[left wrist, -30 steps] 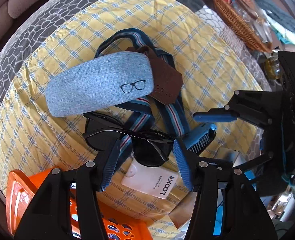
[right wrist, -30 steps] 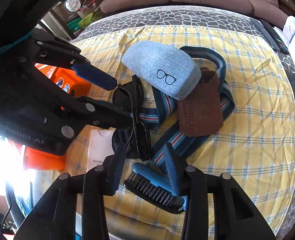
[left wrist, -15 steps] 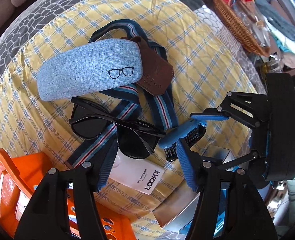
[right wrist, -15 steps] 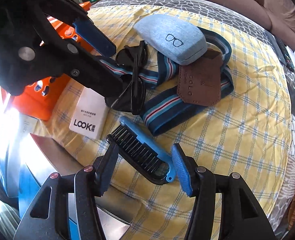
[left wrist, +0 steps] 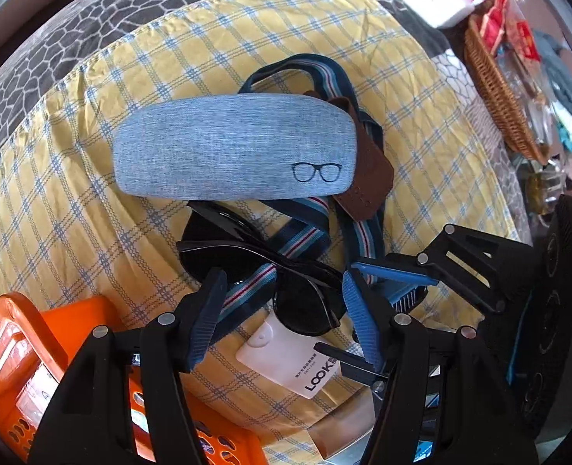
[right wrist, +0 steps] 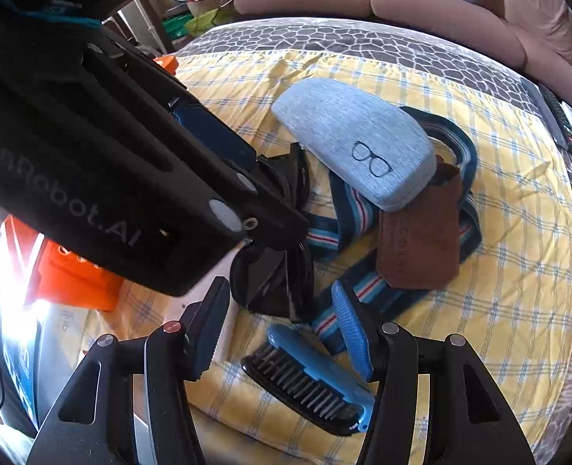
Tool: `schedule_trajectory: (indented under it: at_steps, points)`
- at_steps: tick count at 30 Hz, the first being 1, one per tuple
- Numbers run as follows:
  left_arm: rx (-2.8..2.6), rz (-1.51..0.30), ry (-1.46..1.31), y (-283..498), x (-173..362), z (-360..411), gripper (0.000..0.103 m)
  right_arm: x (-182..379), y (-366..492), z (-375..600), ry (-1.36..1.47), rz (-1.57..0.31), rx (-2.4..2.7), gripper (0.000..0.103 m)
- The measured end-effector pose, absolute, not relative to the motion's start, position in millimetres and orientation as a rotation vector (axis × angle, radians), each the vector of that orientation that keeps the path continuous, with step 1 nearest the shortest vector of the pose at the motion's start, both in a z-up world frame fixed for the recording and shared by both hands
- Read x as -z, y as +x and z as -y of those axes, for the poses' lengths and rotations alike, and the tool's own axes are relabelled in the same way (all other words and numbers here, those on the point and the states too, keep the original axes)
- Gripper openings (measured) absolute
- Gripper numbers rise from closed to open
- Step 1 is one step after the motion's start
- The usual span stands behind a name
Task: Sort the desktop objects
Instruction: 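Position the right tool fingers around the sunglasses and close on them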
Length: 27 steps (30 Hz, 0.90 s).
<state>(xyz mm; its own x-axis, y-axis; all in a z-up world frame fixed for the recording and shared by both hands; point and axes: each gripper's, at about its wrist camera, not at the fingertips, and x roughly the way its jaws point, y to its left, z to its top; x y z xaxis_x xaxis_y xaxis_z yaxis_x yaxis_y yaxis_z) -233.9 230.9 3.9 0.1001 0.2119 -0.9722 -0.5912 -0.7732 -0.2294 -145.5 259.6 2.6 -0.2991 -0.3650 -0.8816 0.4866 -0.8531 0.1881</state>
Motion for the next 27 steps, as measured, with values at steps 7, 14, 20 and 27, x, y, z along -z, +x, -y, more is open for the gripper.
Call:
schedule_trajectory:
  at_steps: [7, 14, 20, 27]
  points:
    - [-1.766, -0.164, -1.795, -255, -14, -209, 0.067, 7, -156, -247, 1.437, -0.147, 2.153, 0.068]
    - [-1.772, 0.206, -1.692, -282, -56, -181, 0.086, 7, -154, -255, 1.441, -0.116, 2.152, 0.071]
    - [-1.82, 0.238, -1.641, -292, -84, -169, 0.086, 14, -154, -236, 1.47, -0.248, 2.135, 0.072]
    - [-1.821, 0.237, -1.653, -285, -80, -165, 0.086, 31, -163, -222, 1.548, -0.31, 2.082, 0.078]
